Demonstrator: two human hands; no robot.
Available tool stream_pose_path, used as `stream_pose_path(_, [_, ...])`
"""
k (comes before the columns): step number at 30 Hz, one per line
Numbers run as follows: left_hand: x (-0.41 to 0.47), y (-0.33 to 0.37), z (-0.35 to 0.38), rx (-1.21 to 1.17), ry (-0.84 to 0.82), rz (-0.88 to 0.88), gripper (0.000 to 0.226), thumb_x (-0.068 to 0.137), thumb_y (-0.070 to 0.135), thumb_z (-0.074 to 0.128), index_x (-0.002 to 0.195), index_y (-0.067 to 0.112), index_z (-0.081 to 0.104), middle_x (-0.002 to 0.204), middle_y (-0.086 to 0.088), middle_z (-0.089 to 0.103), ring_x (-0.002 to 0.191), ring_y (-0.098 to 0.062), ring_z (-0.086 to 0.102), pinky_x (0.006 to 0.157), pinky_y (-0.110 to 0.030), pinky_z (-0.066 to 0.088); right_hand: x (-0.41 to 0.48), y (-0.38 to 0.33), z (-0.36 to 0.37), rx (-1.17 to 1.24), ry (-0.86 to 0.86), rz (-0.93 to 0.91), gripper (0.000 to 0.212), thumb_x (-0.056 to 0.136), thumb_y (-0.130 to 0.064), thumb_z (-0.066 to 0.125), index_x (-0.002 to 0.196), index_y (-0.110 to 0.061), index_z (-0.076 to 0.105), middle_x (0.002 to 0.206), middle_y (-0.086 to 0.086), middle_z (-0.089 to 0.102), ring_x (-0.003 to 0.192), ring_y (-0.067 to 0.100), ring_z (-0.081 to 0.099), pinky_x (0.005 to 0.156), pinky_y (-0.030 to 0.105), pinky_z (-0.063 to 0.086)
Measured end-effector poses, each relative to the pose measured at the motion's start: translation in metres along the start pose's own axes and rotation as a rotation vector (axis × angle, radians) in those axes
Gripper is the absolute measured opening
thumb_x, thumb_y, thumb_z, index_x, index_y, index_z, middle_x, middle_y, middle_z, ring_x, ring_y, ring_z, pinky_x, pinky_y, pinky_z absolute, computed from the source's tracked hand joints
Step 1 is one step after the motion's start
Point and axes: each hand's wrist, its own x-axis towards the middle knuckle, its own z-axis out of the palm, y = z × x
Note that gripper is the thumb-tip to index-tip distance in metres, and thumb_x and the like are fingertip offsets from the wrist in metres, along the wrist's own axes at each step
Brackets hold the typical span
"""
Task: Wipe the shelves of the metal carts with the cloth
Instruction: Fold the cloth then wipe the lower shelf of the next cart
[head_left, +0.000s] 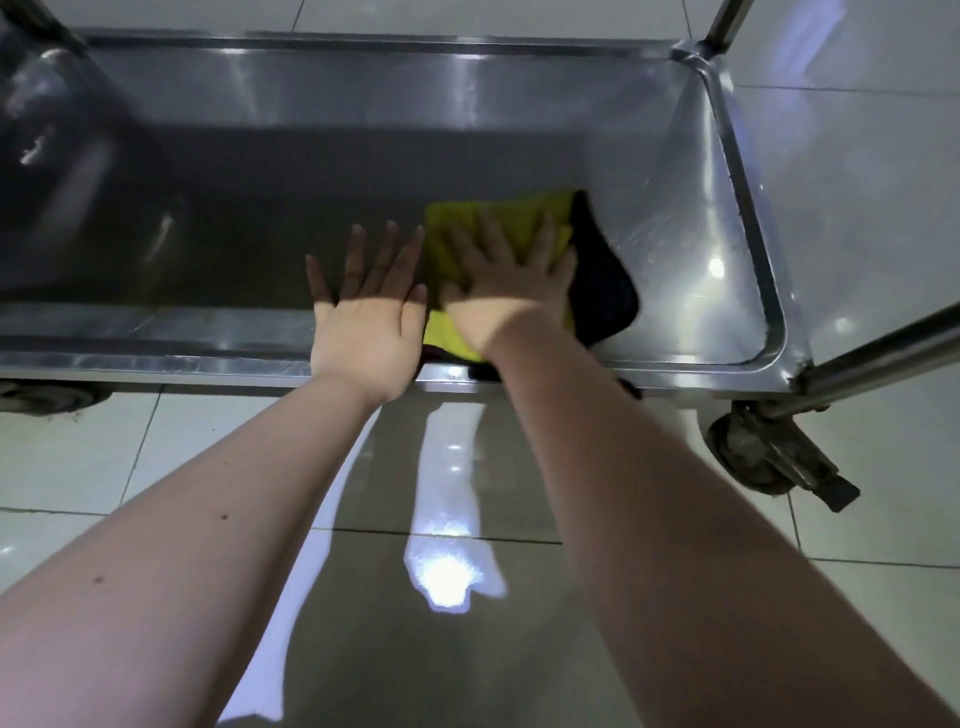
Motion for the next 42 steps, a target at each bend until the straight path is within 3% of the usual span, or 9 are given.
stream_pose_path(5, [-0.002,-0.002,0.0,-0.016,-0.023,-0.015,0.054,0.103,0.035,0.022,0.154,0.036,0.007,0.163,0.011,0.005,0.149,-0.016,-0.01,0.116,-0.055,-0.011,-0.035,0.026,0.009,-0.009,0.062,-0.107,0.06,0.092,-0.064,0.032,0.148,-0.055,0.01,0.161,-0.021,0.002,0.148,0.036,-0.007,0.115,0.058,0.0])
stream_pose_path(8, [0.0,-0.001,0.001,0.015,-0.053,-0.001,0.053,0.102,0.037,0.021,0.154,0.038,0.007,0.163,0.011,0.005,0.149,-0.018,-0.011,0.115,-0.057,-0.012,-0.046,0.106,-0.003,-0.034,0.074,0.075,0.059,0.092,-0.064,0.03,0.146,-0.057,0.009,0.161,-0.02,0.005,0.148,0.036,-0.004,0.116,0.055,0.008])
stream_pose_path(12, [0.001,0.003,0.001,0.034,-0.089,0.012,0.054,0.102,0.038,0.019,0.154,0.038,0.006,0.163,0.01,0.004,0.149,-0.019,-0.011,0.115,-0.058,-0.012,-0.055,0.15,-0.017,0.054,0.035,0.349,0.064,0.085,-0.066,0.023,0.146,-0.059,0.004,0.161,-0.02,0.0,0.147,0.039,-0.011,0.116,0.058,-0.001])
stream_pose_path(16, [0.001,0.005,-0.001,-0.066,-0.074,0.007,0.054,0.103,0.034,0.025,0.154,0.035,0.011,0.163,0.009,0.006,0.149,-0.018,-0.01,0.116,-0.054,-0.012,-0.039,0.084,-0.011,0.013,-0.007,0.398,0.061,0.093,-0.061,0.021,0.149,-0.052,-0.002,0.162,-0.017,-0.008,0.144,0.047,-0.015,0.111,0.068,-0.003])
stream_pose_path(20, [-0.001,0.001,-0.01,-0.241,-0.048,0.0,0.053,0.103,0.027,0.034,0.154,0.029,0.02,0.163,0.008,0.007,0.15,-0.016,-0.008,0.118,-0.044,-0.012,-0.04,-0.022,0.013,-0.035,0.021,0.093,0.059,0.094,-0.062,0.019,0.149,-0.052,-0.003,0.162,-0.016,-0.009,0.143,0.048,-0.016,0.109,0.069,-0.004])
stream_pose_path(24, [0.001,-0.029,-0.028,-0.533,0.069,-0.038,0.05,0.102,0.014,0.042,0.15,0.021,0.031,0.162,-0.003,0.012,0.15,-0.027,-0.005,0.119,-0.04,-0.007,-0.038,-0.034,0.017,-0.012,0.023,0.064,0.058,0.093,-0.066,0.018,0.147,-0.056,-0.001,0.161,-0.019,-0.009,0.145,0.043,-0.015,0.11,0.067,-0.004])
stream_pose_path(31, [-0.009,-0.172,-0.055,0.079,-0.049,-0.069,0.053,0.103,0.031,0.033,0.154,0.031,0.019,0.163,0.002,0.009,0.15,-0.022,-0.006,0.118,-0.051,-0.009,-0.041,-0.031,0.017,-0.022,0.025,0.078,0.058,0.094,-0.065,0.021,0.147,-0.056,0.0,0.161,-0.019,-0.008,0.146,0.042,-0.012,0.112,0.066,-0.002])
stream_pose_path(38, [-0.007,-0.181,-0.047,-0.066,-0.006,-0.051,0.057,0.102,0.026,0.033,0.155,0.032,0.011,0.163,0.006,0.004,0.149,-0.021,-0.011,0.117,-0.049,-0.014,-0.014,-0.096,0.022,0.008,-0.039,0.254,0.063,0.094,-0.062,0.018,0.148,-0.05,-0.01,0.161,-0.013,-0.016,0.14,0.051,-0.022,0.105,0.074,-0.007])
stream_pose_path(42, [-0.01,-0.183,-0.052,-0.227,0.155,-0.104,0.056,0.1,0.017,0.037,0.154,0.025,0.023,0.162,0.003,0.012,0.15,-0.022,-0.006,0.118,-0.046,-0.014,0.001,-0.208,0.032,-0.014,-0.103,-0.017,0.066,0.094,-0.062,0.025,0.149,-0.05,-0.009,0.16,-0.013,-0.02,0.138,0.052,-0.026,0.101,0.074,-0.014])
